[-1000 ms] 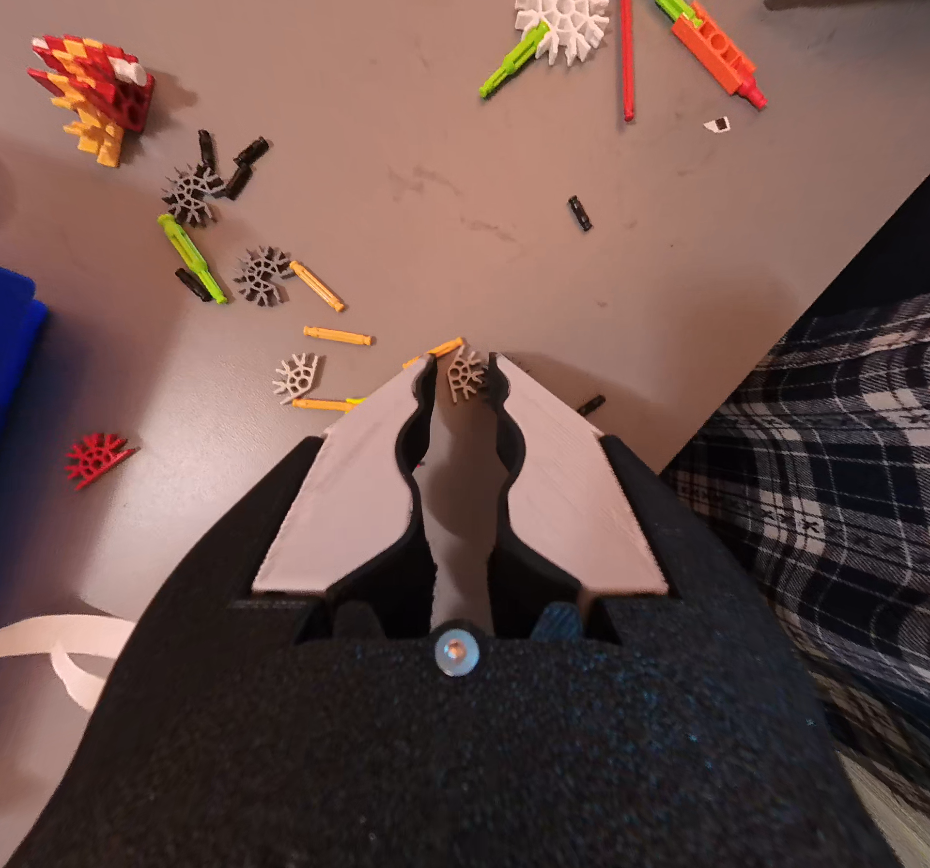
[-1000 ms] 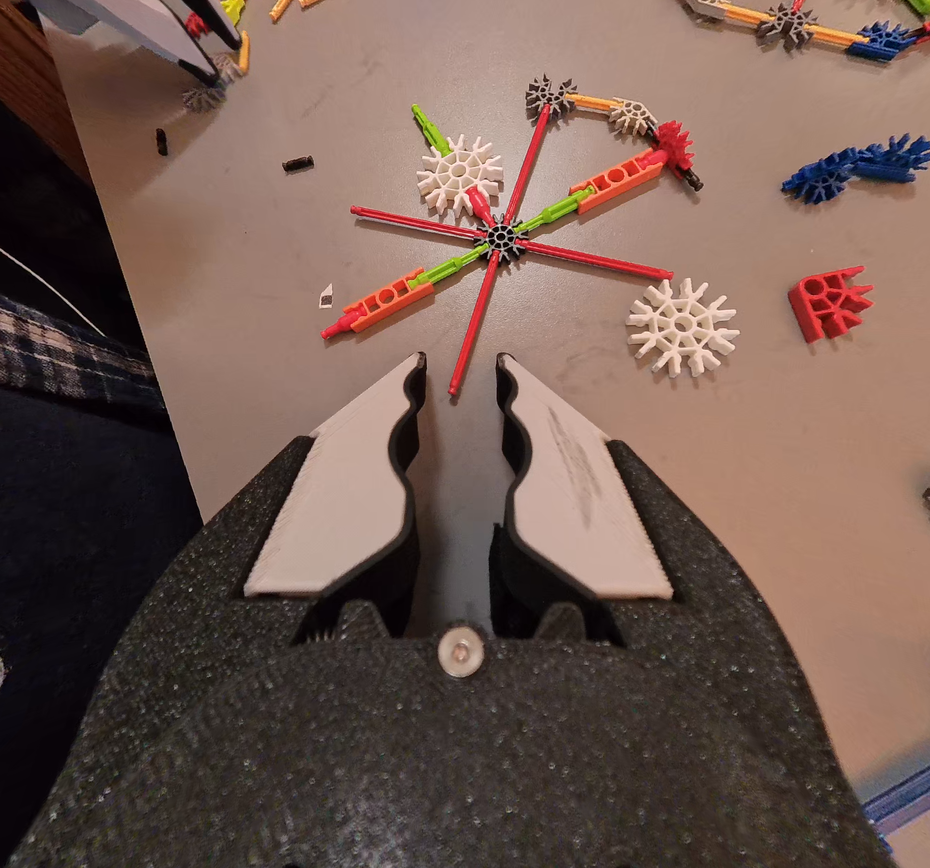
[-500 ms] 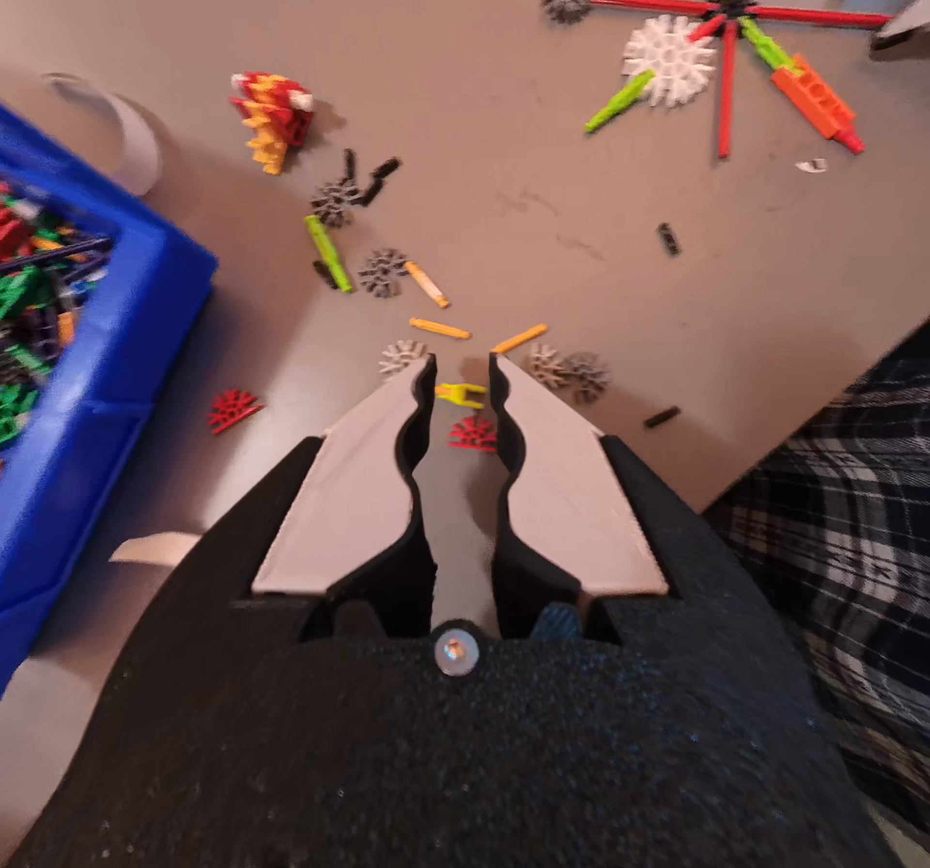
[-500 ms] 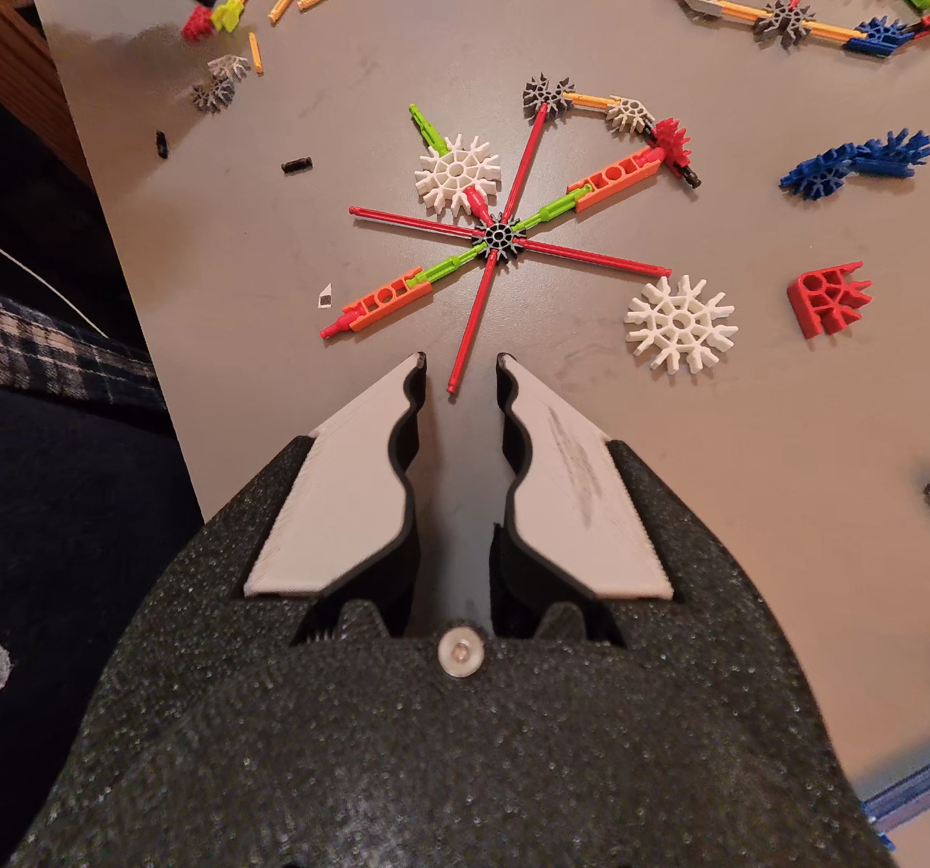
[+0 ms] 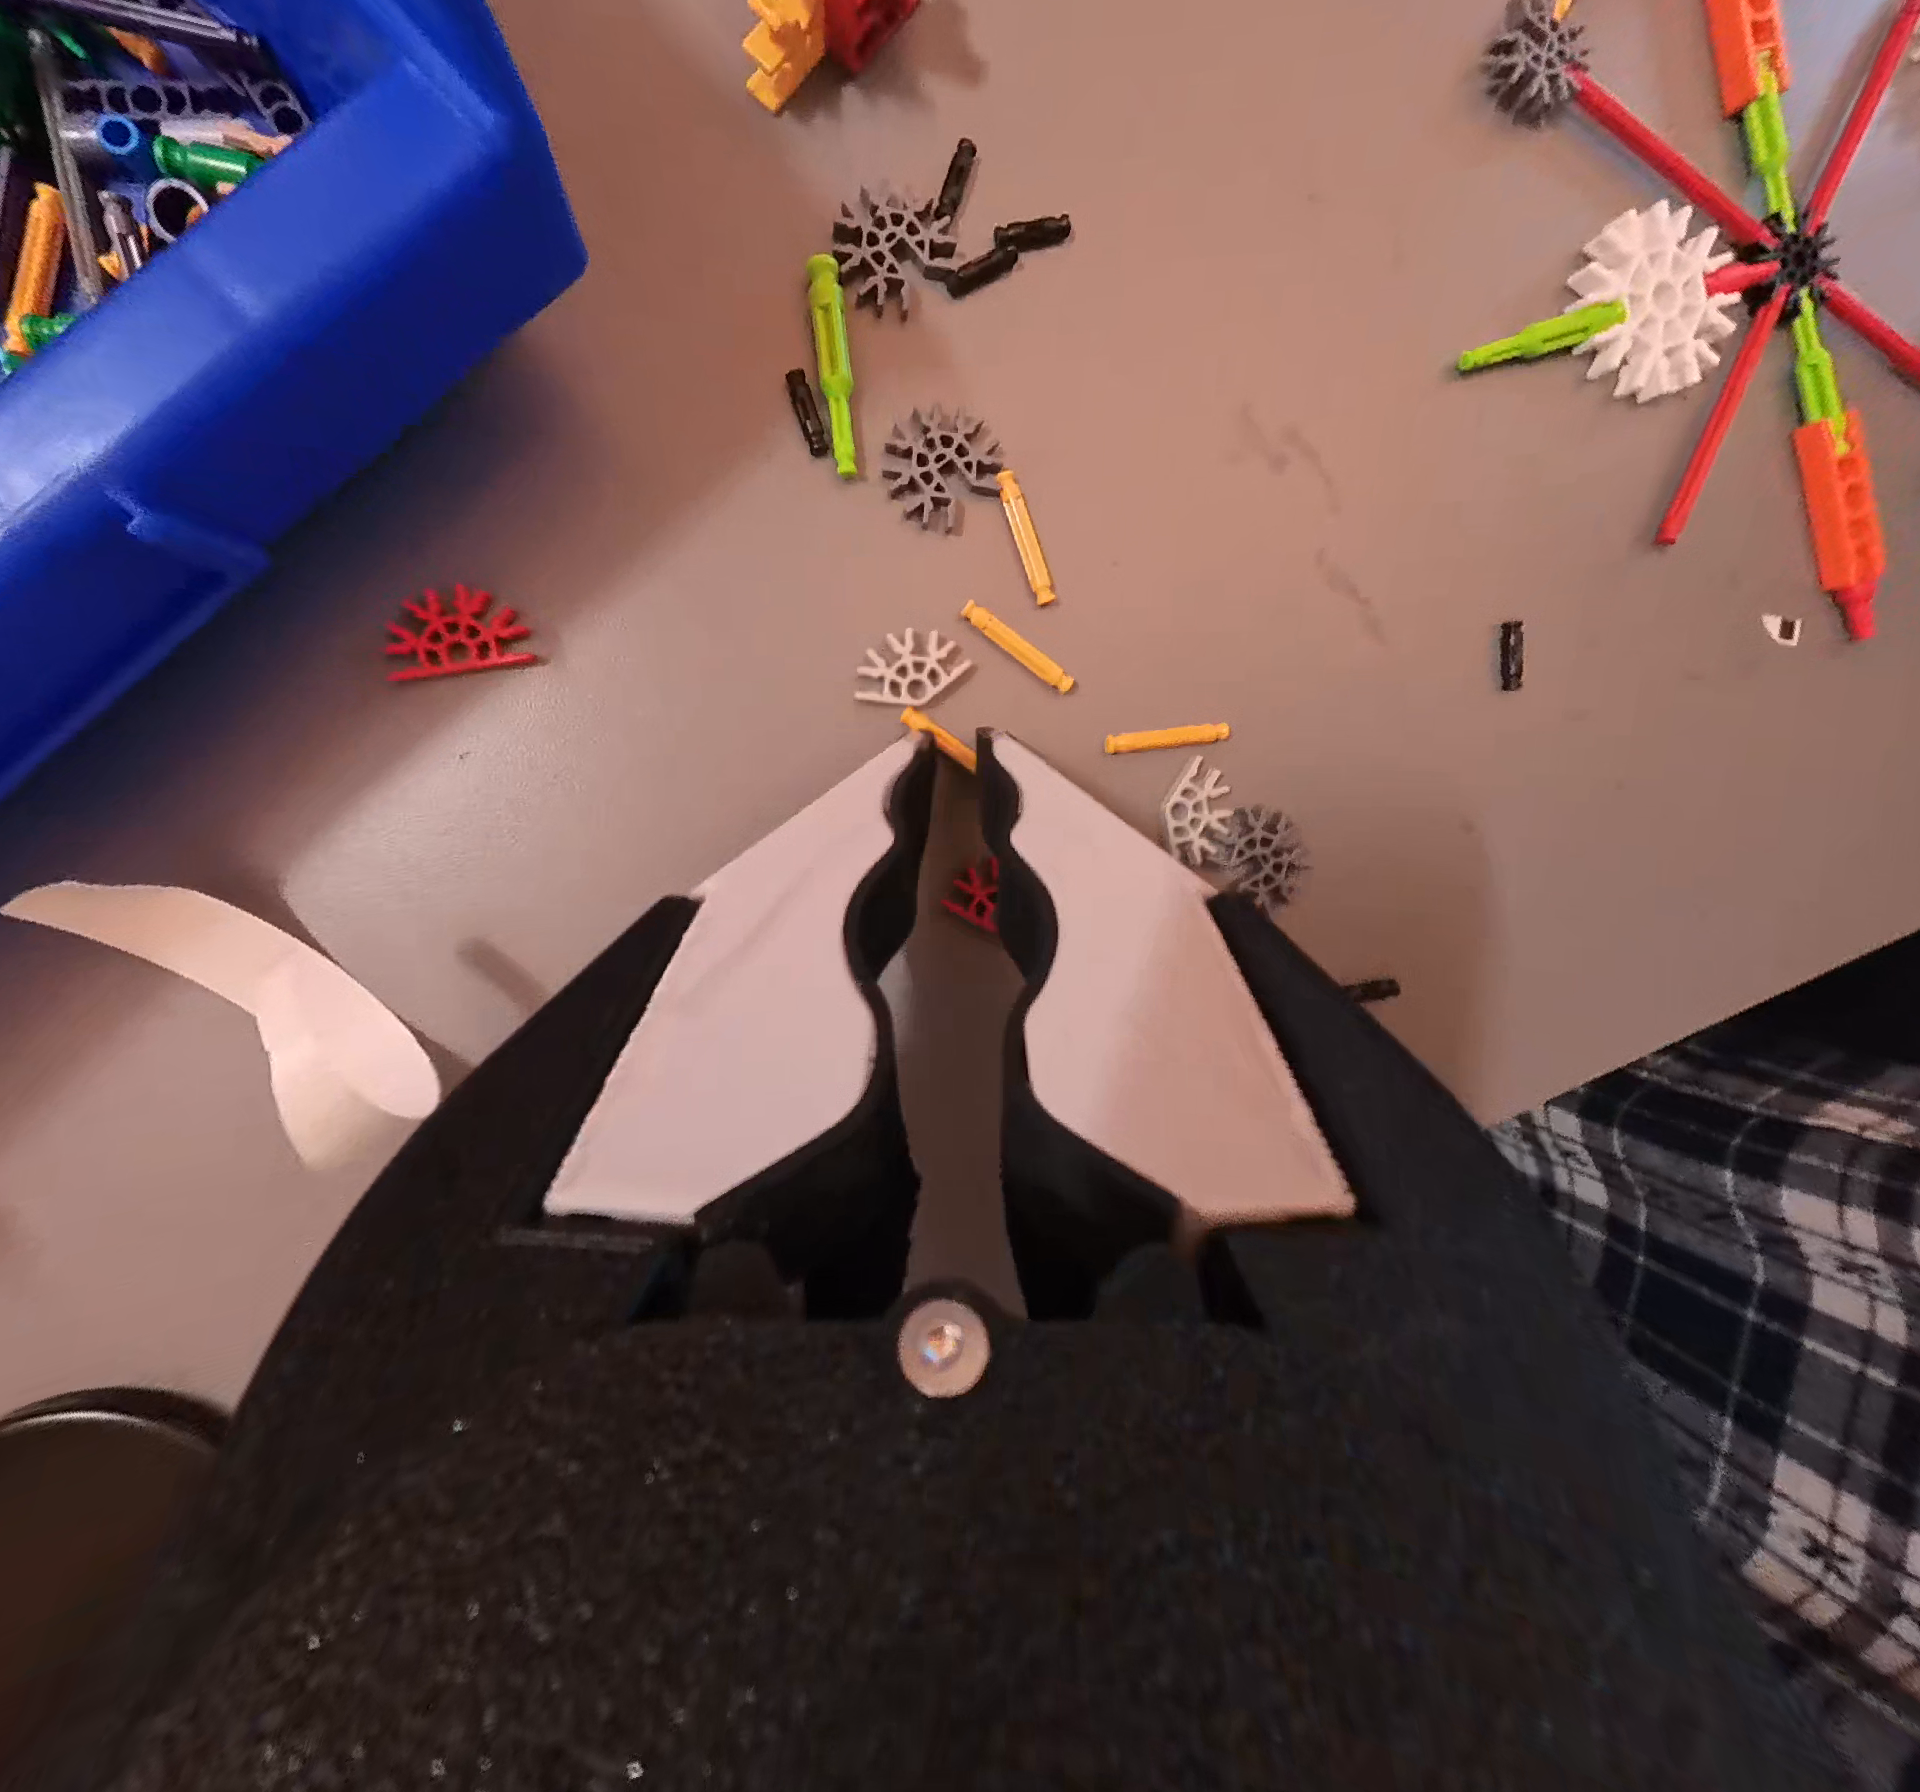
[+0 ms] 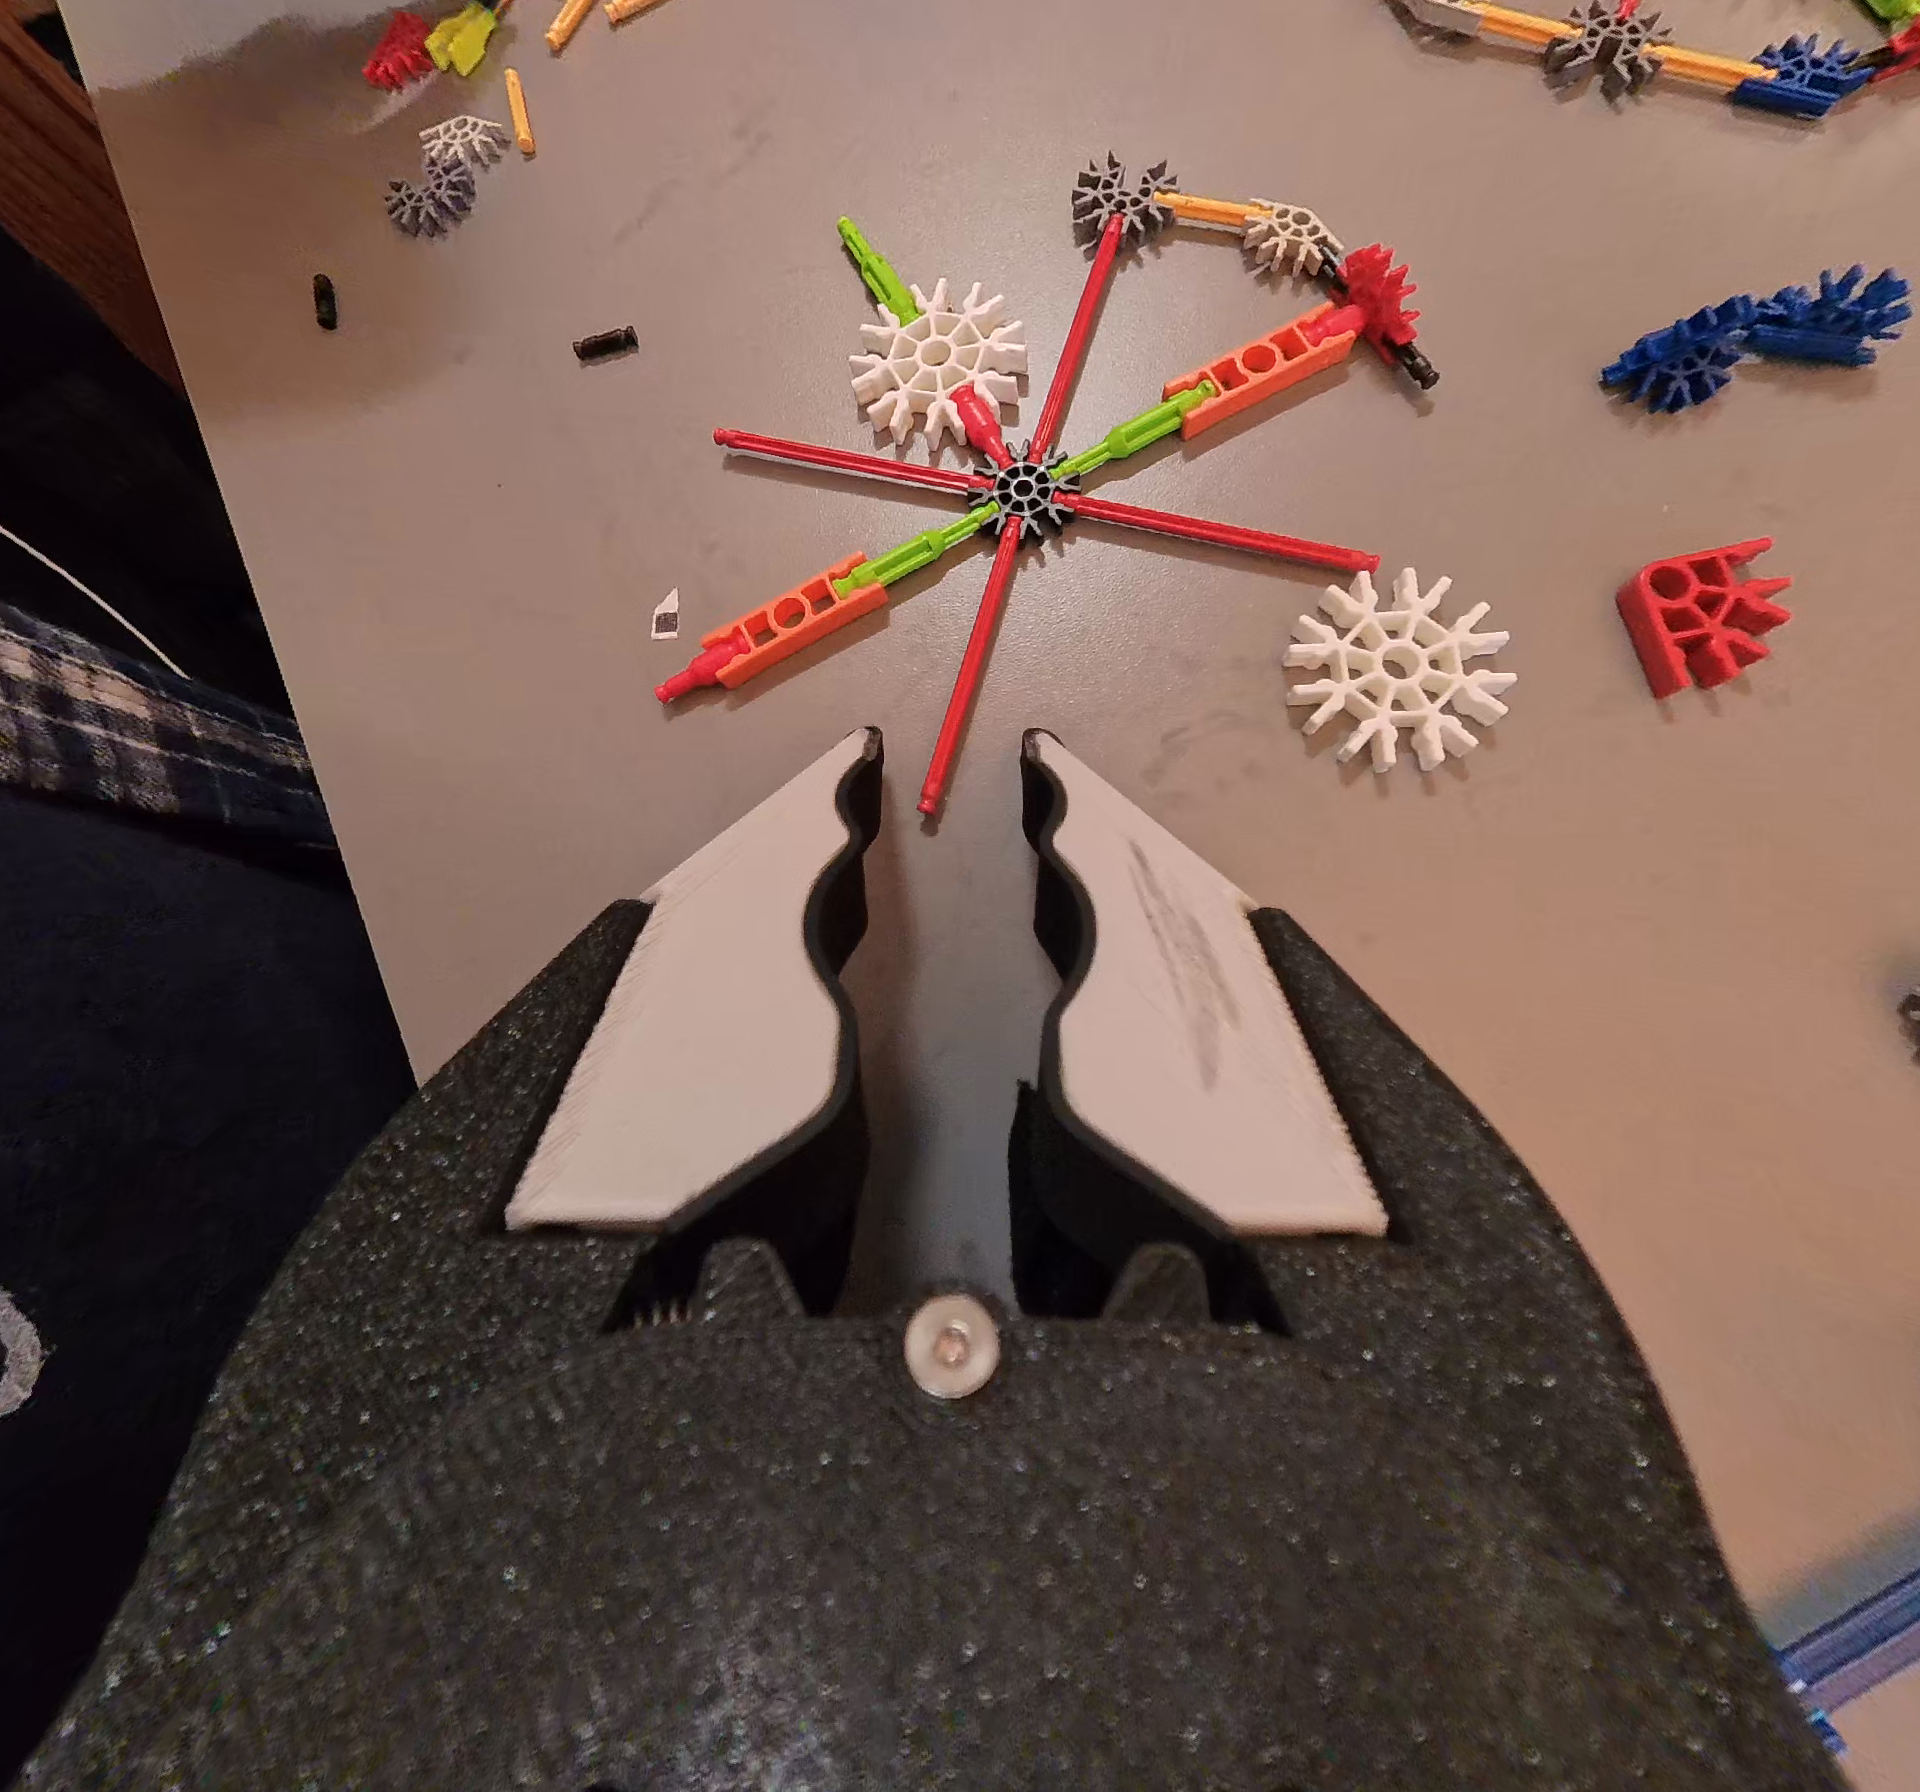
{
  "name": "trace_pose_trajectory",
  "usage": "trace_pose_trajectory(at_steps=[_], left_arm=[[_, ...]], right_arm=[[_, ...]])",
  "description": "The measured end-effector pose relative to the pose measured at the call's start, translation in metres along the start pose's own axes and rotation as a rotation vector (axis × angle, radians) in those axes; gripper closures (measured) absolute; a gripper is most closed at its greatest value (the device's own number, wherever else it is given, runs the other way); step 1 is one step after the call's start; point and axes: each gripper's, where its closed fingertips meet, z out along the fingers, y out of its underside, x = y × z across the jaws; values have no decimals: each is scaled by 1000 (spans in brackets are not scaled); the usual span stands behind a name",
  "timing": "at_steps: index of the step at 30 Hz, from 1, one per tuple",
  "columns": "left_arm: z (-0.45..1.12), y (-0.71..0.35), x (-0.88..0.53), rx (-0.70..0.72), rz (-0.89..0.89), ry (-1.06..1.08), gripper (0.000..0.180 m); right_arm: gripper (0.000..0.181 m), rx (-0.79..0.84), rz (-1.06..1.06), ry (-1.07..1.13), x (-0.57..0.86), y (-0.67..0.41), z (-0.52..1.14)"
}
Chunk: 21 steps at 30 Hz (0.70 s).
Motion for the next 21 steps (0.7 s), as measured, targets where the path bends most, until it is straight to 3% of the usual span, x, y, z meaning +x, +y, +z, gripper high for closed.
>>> trace_pose_trajectory(at_steps=[7, 21], left_arm=[[6, -6, 7, 27, 20, -14, 178], [6, -49, 62, 99, 329, 71, 180]], right_arm=[[155, 2, 5, -6, -1, 0, 0], [155, 3, 3, -33, -6, -1, 1]])
